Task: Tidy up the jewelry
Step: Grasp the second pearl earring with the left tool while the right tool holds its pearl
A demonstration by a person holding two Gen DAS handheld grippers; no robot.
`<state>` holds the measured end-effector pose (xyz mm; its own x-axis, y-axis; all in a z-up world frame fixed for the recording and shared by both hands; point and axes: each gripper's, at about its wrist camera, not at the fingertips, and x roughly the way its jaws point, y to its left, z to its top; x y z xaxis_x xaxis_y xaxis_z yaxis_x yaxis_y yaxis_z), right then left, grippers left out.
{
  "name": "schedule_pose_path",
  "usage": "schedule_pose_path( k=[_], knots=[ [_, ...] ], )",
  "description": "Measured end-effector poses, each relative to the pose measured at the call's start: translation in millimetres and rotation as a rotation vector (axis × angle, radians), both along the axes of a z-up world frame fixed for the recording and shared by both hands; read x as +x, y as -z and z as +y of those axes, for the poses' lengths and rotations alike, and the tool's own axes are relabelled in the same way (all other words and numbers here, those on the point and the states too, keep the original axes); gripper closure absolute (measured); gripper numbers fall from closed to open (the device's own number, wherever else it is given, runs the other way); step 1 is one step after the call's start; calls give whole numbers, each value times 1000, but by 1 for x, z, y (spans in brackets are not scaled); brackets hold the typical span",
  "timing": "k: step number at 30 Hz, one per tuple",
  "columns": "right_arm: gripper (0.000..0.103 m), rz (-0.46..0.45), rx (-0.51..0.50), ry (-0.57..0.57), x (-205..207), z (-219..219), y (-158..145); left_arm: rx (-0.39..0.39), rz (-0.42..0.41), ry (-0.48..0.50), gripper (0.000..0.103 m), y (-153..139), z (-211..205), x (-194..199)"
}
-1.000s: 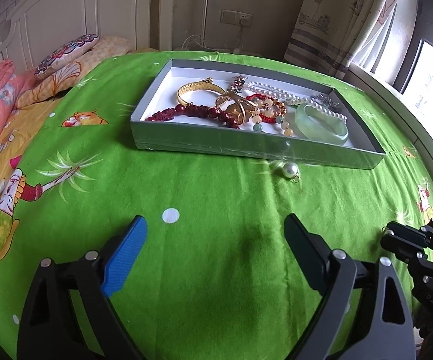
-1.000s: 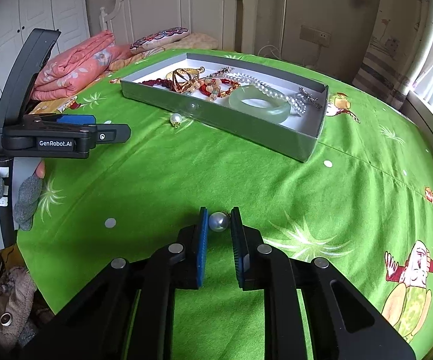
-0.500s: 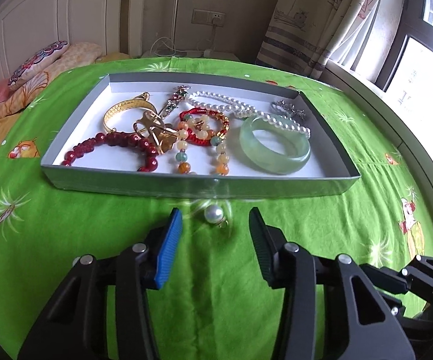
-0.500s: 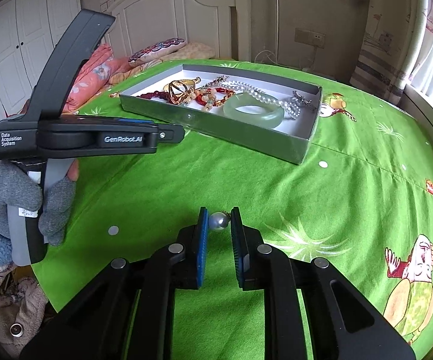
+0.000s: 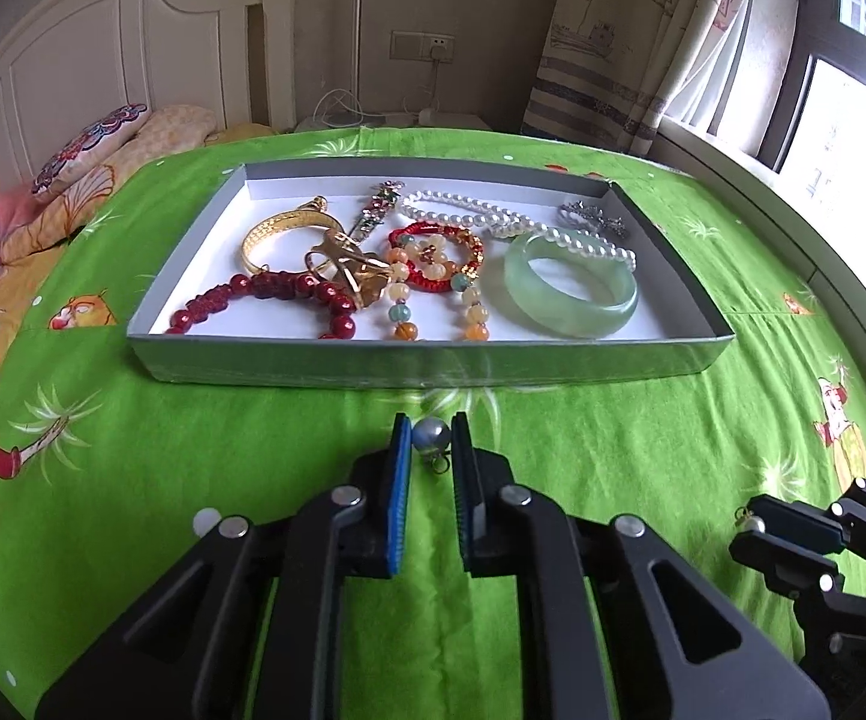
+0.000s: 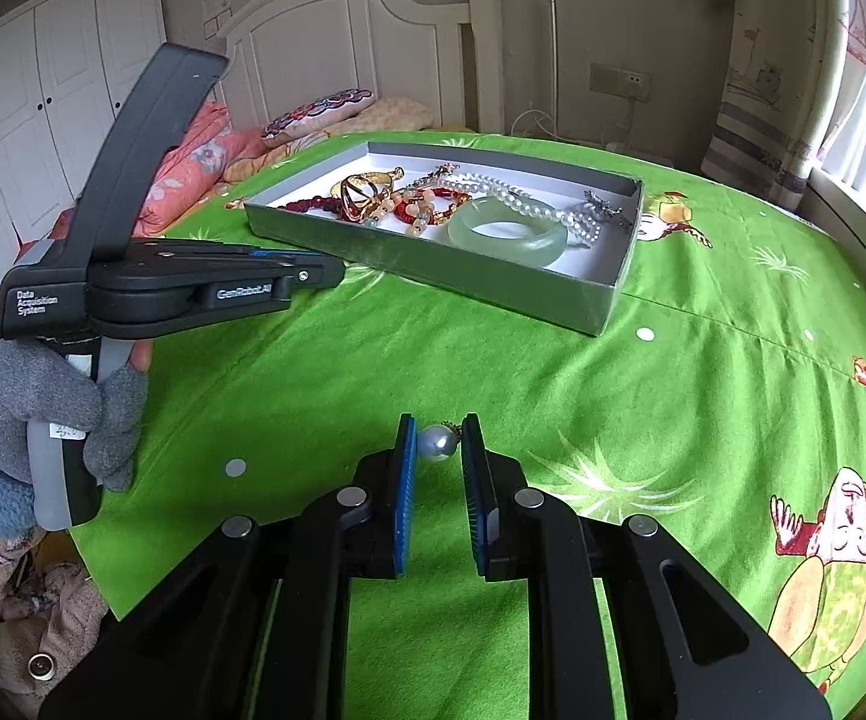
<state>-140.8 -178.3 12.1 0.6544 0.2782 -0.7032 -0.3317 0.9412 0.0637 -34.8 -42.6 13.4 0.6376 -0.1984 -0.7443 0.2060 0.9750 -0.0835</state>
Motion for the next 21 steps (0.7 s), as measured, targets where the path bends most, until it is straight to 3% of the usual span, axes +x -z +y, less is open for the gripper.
schedule_pose_path(
  k=[11,21],
  knots=[
    [86,-19,18,11,11,-4,-11,-47,-65,-43,90,-29,44,-1],
    [86,-64,-15,-2,67,12,-29,-20,-81,11,90,-45,19,37]
  ],
)
